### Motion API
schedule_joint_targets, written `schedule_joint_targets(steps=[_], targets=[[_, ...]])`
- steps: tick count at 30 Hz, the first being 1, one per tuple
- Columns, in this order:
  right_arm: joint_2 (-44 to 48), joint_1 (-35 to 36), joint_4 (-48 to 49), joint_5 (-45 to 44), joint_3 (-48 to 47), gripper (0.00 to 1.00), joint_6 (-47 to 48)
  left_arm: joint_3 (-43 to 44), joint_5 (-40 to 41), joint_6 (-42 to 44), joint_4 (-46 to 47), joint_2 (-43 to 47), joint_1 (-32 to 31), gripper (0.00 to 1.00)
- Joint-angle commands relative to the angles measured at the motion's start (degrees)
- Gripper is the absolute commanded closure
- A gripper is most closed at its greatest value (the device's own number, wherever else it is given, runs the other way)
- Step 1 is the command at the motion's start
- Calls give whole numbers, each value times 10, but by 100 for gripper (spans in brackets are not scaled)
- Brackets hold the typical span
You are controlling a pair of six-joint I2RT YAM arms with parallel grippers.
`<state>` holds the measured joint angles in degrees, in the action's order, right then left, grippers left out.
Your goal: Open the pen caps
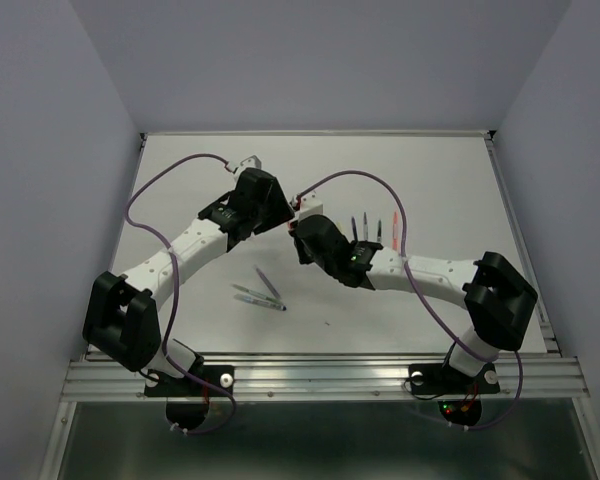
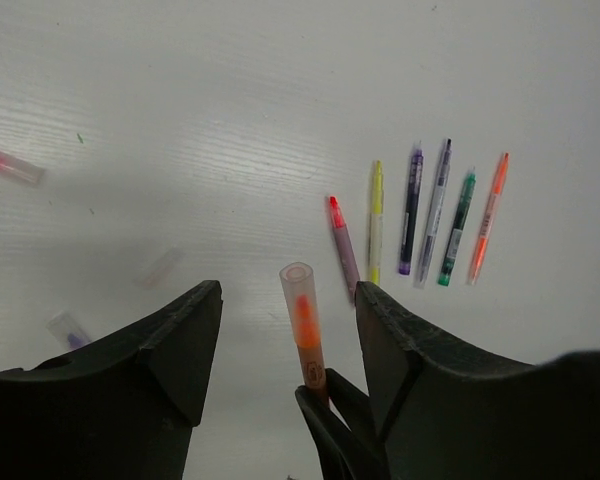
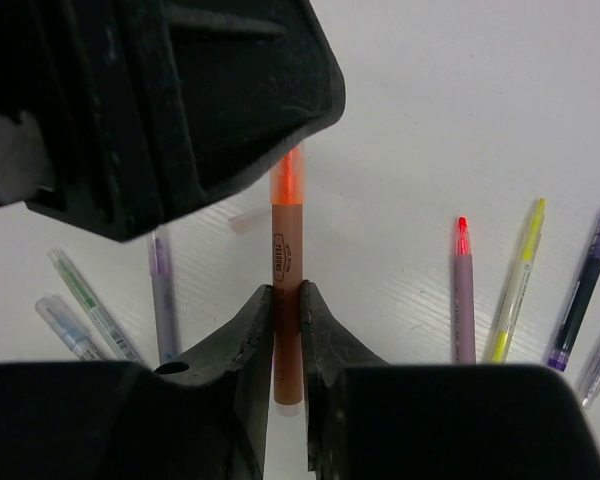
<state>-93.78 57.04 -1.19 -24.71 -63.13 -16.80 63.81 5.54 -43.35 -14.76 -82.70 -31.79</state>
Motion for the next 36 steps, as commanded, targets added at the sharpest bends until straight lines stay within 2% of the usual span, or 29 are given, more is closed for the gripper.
schedule_joint_targets(steps=[1,9,14,27,28,31,34,36], targets=[[4,-2,39,-30,-36,99,-17,24,-2,-8,29,3,-7,37],[4,-2,59,-43,-40,99,-21,20,-3,-14,33,1,-8,42],[5,-2,70,-38,-38,99,-21,21,-3,-15,35,0,-9,49],[4,-2,79,-31,-42,98,-14,18,1,-17,36,4,-10,83],[4,-7,79,-30,-42,98,-14,18,1,-17,36,4,-9,89],[2,-7,80,-28,-45,94,-14,18,2,-18,36,5,-10,100],[-2,-7,79,-33,-49,72,-16,16,2,-19,38,8,-10,100],[-2,-7,79,-37,-49,65,-17,13,3,-20,40,13,-10,100]])
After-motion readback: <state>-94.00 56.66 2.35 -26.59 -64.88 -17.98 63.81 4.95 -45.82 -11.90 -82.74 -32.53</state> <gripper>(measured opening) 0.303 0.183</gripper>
